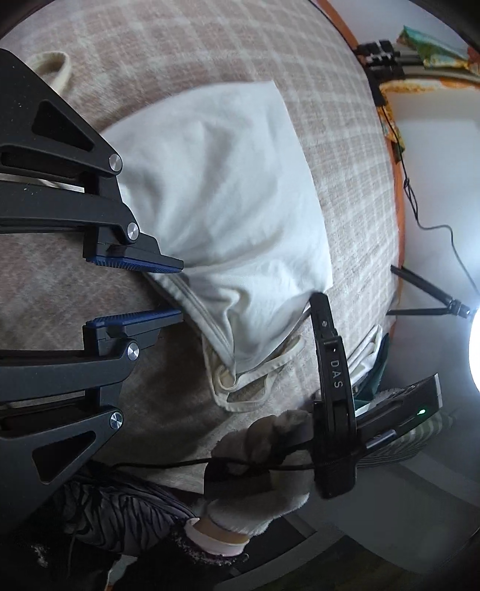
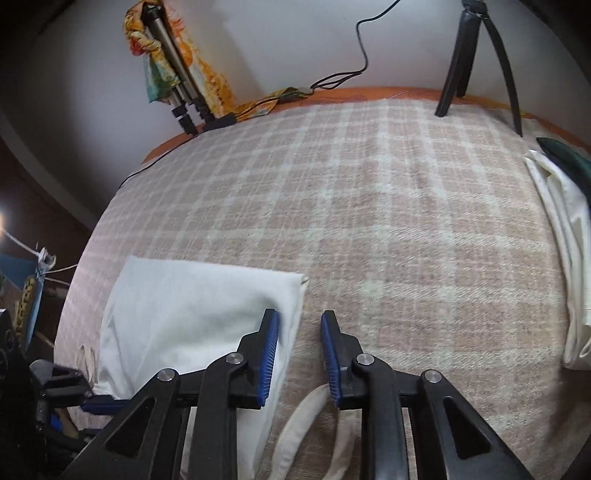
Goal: Fold small clothes
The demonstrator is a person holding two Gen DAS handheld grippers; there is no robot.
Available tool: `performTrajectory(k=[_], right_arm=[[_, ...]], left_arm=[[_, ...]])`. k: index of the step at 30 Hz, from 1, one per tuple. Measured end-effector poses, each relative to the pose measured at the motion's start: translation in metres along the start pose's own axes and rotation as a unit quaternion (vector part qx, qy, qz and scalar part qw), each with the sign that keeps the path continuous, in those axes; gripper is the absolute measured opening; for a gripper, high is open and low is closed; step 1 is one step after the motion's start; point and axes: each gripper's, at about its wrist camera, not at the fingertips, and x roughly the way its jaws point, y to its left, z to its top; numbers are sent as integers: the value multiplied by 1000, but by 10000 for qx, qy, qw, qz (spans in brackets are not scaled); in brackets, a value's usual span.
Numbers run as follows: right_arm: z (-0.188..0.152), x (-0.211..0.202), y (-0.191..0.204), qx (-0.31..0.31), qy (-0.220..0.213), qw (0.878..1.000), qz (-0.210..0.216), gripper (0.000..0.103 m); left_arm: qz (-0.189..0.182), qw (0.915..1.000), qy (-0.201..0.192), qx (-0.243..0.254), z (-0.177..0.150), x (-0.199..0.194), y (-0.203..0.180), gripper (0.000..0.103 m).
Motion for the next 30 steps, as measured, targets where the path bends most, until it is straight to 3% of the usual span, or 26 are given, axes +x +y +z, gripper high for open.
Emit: performTrajectory(k=[2,5,7,9,13,19,22,28,30], right_arm=[[3,-5,-4,76,-50,9999,121,29],[5,-18,-8,160,-203,9973,690,41],[7,-21,-9,258,-264,9944,991,52],[8,-20,-13,413,-253,9925,1121,54],[8,-6,-18,681,31,9884,1360,55],[1,2,-24,718,224,9872,1404,55],[-1,4,-37,918,276,9810,1687,55],[0,11,-52,1287,271,9667,2195,55],[1,14,-51,1283,304,9636,2327,53]], left_arm=[[-75,9996,-152,-230,-6,-18,5,22],[-102,9955,-597,-732,-11,-47,29,36],[-201,9885,-784,-1277,-9,-55,53,36],[-352,9759,-929,-1942,-11,-59,81,36],[-640,9616,-738,-2567,-21,-47,106,36],[-878,9451,-540,-3102,-42,-43,115,36],[-1065,9329,-555,-3394,-52,-48,121,47],[-1337,9261,-553,-3484,-58,-41,122,48],[-1558,9164,-572,-3641,-59,-36,126,48]])
